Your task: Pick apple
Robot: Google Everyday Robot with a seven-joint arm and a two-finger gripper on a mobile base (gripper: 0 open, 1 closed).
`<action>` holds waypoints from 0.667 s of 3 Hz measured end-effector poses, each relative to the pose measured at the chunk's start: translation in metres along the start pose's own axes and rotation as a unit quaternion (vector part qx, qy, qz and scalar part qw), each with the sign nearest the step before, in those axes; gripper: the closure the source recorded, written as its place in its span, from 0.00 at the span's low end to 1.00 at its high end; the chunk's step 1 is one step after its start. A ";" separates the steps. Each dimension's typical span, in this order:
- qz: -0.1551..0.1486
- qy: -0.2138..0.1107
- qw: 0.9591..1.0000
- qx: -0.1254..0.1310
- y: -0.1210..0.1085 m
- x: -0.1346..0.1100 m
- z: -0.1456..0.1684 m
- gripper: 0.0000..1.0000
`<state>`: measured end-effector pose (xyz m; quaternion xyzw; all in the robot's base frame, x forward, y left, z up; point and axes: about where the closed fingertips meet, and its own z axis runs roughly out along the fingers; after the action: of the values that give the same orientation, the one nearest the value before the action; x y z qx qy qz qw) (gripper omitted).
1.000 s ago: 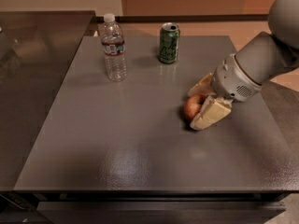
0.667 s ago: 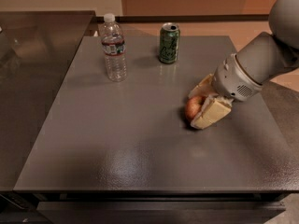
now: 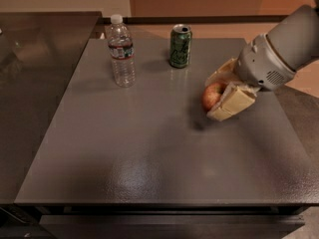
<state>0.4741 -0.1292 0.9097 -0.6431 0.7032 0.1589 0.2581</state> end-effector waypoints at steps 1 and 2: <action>-0.016 -0.008 1.000 0.010 -0.002 -0.019 -0.027 1.00; -0.043 -0.015 0.999 0.019 -0.009 -0.046 -0.062 1.00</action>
Offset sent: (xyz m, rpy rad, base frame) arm -0.0019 -0.0010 0.0923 0.0160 -0.0922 0.0558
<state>0.4746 -0.1275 0.9875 -0.6651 0.6738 0.1438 0.2879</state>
